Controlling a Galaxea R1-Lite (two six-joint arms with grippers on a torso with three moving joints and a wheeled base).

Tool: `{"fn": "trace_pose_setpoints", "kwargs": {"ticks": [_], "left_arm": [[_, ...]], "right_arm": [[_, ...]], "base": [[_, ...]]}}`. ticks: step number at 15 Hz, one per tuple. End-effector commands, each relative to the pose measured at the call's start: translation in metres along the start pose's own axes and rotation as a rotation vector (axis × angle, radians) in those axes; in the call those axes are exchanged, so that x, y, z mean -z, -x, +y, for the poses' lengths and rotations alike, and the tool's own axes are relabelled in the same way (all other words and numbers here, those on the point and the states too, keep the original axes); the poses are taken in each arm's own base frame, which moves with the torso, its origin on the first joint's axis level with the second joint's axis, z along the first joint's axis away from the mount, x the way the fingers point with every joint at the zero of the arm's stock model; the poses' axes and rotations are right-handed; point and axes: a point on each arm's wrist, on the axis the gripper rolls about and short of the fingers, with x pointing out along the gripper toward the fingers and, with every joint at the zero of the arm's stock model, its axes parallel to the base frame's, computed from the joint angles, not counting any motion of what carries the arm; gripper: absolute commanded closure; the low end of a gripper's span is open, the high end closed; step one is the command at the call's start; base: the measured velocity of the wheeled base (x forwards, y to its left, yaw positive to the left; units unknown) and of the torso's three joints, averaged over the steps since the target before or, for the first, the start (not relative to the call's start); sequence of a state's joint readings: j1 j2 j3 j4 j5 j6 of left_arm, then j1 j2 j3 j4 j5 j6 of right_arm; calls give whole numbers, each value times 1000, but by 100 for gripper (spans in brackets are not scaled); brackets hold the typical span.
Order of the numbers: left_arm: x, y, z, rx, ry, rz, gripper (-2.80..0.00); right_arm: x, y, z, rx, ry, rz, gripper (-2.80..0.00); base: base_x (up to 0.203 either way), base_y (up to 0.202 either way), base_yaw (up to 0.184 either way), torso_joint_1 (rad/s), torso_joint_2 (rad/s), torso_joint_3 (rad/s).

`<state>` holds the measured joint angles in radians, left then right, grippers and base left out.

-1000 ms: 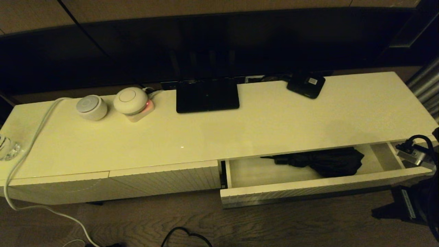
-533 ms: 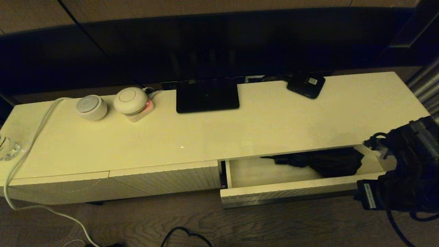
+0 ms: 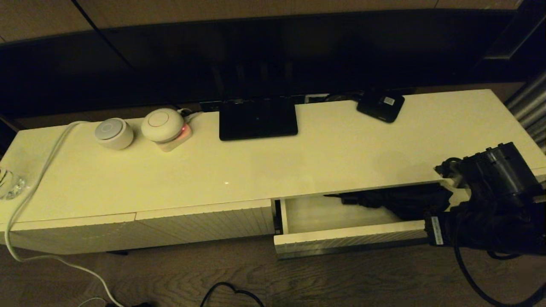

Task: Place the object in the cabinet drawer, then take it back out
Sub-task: Open the drawer

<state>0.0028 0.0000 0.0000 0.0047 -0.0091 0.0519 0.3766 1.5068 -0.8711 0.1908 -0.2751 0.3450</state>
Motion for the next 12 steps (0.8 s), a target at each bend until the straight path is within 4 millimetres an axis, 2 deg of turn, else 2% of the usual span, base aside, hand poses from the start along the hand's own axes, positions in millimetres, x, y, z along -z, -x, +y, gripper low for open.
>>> {"fn": "trace_pose_setpoints", "kwargs": {"ticks": [1,3,8,12], "left_arm": [[1,0,0,0,0,3,0],[1,0,0,0,0,3,0],[1,0,0,0,0,3,0],[1,0,0,0,0,3,0]], "right_arm": [[-1,-5,4,-19,2,-64,0],[3,-13,5,31,70,-62,0],[7,-33,10,105,97,-35,0],[-2,-45,17,104,69,-122,0]], "base": [[0,0,0,0,0,0],[0,0,0,0,0,0],[0,0,0,0,0,0],[0,0,0,0,0,0]]}}
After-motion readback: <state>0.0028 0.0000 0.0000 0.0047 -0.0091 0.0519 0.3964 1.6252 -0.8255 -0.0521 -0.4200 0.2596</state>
